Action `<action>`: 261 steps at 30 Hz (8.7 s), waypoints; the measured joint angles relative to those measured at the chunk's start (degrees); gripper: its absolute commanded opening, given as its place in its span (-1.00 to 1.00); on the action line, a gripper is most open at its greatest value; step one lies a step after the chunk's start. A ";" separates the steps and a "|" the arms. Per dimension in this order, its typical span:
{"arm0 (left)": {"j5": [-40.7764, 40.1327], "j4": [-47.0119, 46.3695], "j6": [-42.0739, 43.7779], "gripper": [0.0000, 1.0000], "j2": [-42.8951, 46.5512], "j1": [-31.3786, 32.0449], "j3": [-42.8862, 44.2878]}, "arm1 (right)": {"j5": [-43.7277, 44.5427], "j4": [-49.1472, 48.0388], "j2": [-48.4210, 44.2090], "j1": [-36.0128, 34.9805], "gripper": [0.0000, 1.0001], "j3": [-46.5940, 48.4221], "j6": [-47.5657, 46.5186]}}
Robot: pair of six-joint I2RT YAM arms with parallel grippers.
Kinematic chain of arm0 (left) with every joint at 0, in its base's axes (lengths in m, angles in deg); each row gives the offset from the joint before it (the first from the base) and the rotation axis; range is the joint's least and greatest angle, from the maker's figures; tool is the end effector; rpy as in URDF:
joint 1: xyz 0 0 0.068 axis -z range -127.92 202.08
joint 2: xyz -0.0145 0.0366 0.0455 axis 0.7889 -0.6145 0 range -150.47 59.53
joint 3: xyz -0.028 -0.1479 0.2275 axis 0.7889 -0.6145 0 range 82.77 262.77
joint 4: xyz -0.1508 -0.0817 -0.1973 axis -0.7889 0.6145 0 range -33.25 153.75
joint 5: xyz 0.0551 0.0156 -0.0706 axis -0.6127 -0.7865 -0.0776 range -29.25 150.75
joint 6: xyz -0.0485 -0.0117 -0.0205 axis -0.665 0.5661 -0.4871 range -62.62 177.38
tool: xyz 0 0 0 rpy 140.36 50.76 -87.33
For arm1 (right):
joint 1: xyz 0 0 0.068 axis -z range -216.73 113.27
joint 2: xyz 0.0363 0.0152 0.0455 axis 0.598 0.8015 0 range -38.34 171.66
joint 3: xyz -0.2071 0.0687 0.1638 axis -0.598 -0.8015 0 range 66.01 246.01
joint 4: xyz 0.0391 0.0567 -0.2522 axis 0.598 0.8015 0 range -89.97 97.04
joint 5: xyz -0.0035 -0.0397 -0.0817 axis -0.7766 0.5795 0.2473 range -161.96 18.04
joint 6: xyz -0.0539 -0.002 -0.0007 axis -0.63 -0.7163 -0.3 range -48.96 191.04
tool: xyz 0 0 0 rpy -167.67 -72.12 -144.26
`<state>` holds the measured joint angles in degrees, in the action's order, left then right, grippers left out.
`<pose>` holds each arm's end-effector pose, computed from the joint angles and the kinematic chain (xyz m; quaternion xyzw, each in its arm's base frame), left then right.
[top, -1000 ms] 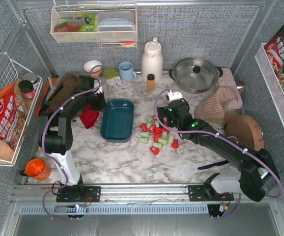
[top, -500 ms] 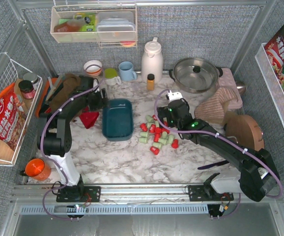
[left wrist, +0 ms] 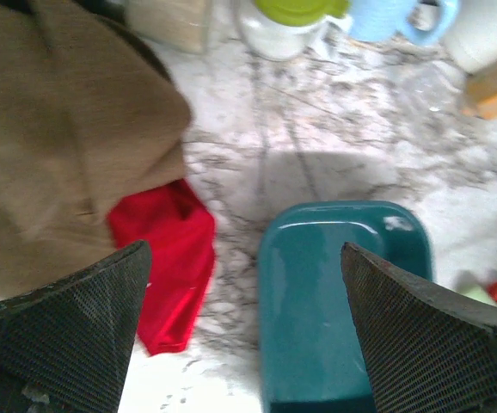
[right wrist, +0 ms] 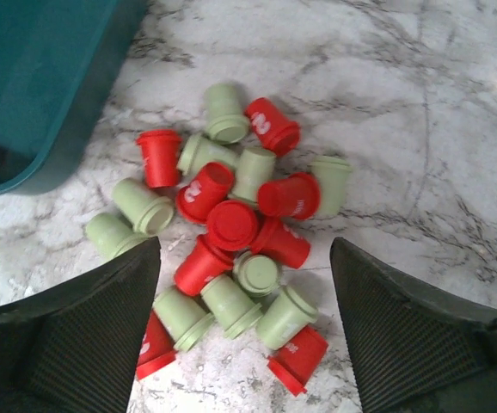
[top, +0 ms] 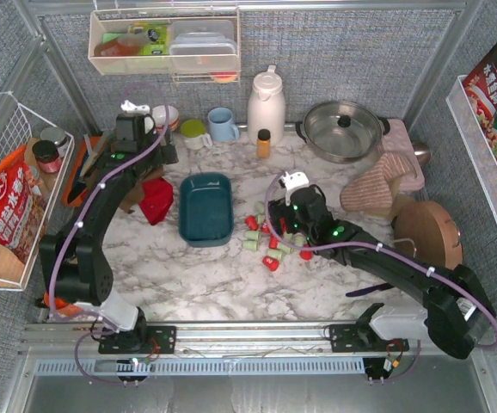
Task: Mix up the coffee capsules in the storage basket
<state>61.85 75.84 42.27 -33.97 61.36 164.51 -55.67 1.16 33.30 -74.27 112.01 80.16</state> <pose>0.3771 -0.0623 0.3297 -0.0395 0.8688 -0.1124 0.4806 0.2282 0.1629 0.2635 -0.1349 0.8354 0.0947 0.5243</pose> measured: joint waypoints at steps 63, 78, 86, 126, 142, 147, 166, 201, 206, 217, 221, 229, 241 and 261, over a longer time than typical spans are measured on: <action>9.64 -35.32 7.43 0.89 26.45 6.78 -33.66 | -5.75 12.48 15.41 -15.65 -0.39 1.25 -2.54; 27.76 -37.73 5.97 0.45 19.82 10.82 -33.11 | 1.05 -20.13 -5.07 -15.61 -0.39 -12.98 -16.72; 33.55 -35.26 1.05 0.36 14.01 15.56 -28.87 | 1.11 -42.10 -2.78 -13.20 -0.47 -17.81 -25.62; 43.89 -29.18 -0.57 -0.37 8.83 23.61 -23.78 | -10.54 -54.45 0.57 -10.14 -0.50 -18.53 -32.24; 36.20 -28.83 0.07 -0.86 10.27 23.58 -23.80 | -9.75 -49.03 -0.44 -9.81 0.58 -16.79 -32.72; 23.28 -27.80 1.40 -0.96 12.59 23.45 -25.27 | -8.57 -45.03 -1.64 -9.49 0.58 -16.48 -30.38; -9.01 -17.51 -2.40 -0.12 -3.74 16.79 -18.08 | -5.09 -11.28 6.49 -8.28 0.23 -4.22 -12.92; 3.54 -22.49 -1.40 0.99 7.56 15.43 -22.51 | -11.26 6.64 21.57 -7.50 -0.13 3.39 -12.74; 3.93 -22.49 -1.40 0.99 7.56 15.69 -22.51 | -12.57 6.51 21.07 -7.52 -0.48 2.97 -13.31; 8.44 -22.82 -1.40 0.87 7.69 16.11 -22.51 | -17.42 -3.96 3.78 -7.61 -0.52 -8.70 -16.63; 12.96 -23.45 -1.40 0.77 7.06 16.76 -21.99 | -18.05 -17.35 -3.28 -7.58 -0.52 -15.50 -20.41; 29.14 -26.97 -1.46 0.56 6.16 19.61 -22.36 | -16.96 -36.98 -4.90 -7.48 -0.52 -18.34 -27.39; 45.83 -30.05 -2.40 0.37 5.20 22.91 -22.40 | -16.50 -48.04 -3.78 -7.10 -0.52 -20.61 -33.75; 50.40 -27.52 -0.98 -1.00 2.73 24.46 -19.71 | -14.75 -45.66 -4.35 -6.86 0.16 -19.47 -35.76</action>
<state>112.26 48.32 41.28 -31.23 85.82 144.79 -70.42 -44.50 28.95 -81.13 92.54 44.40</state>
